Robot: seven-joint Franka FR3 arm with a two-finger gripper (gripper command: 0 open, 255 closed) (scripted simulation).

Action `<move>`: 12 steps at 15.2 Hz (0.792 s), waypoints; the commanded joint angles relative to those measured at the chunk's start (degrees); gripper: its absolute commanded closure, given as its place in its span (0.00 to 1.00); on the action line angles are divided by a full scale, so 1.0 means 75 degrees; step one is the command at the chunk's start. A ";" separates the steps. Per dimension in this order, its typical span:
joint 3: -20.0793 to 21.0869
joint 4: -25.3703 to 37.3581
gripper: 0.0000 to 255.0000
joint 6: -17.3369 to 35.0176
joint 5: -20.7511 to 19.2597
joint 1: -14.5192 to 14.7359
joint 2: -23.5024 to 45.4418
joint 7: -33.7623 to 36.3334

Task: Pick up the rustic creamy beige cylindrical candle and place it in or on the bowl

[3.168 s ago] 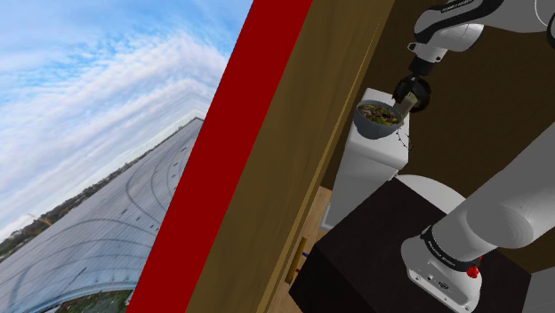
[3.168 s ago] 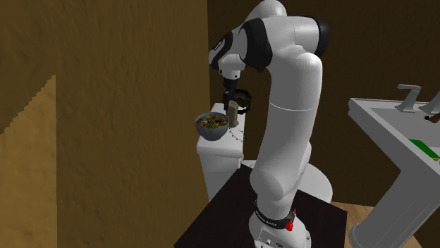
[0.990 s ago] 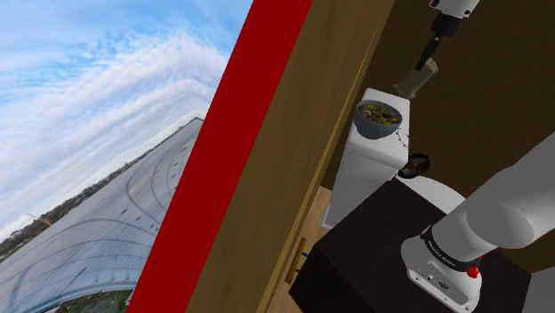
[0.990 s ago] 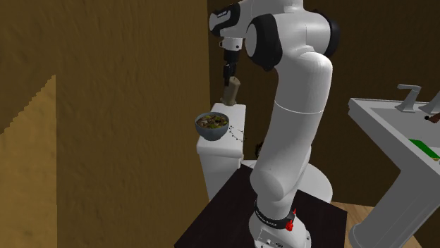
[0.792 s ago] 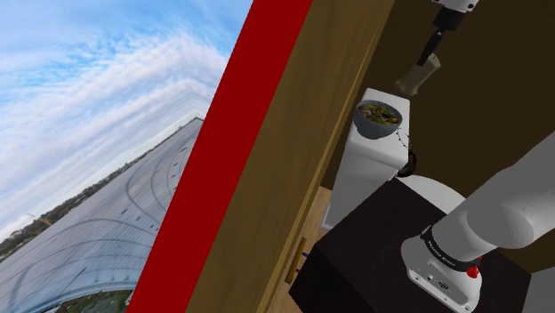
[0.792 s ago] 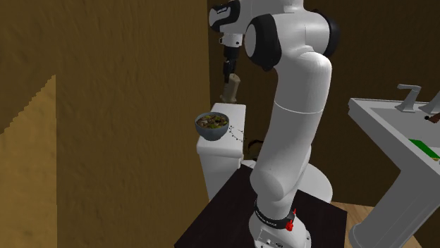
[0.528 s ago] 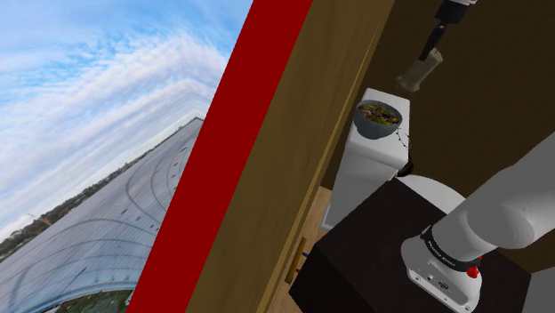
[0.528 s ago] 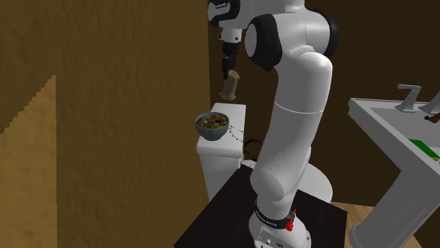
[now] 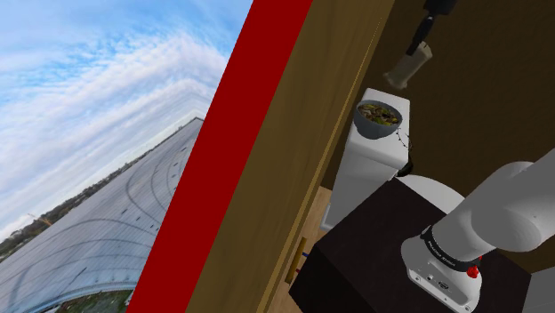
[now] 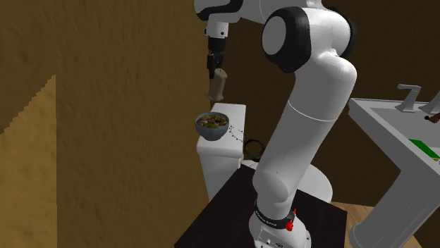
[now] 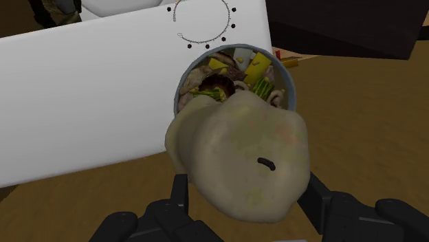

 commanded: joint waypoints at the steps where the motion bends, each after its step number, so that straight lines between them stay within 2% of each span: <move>1: 0.0295 -0.0185 1.00 -0.0049 -0.0086 0.0144 -0.0299 0.0475; 3: 0.0583 -0.0271 1.00 -0.0123 -0.0108 0.0279 -0.0497 0.0911; 12: 0.0583 -0.1362 1.00 0.0810 -0.0183 0.0237 -0.0668 0.0893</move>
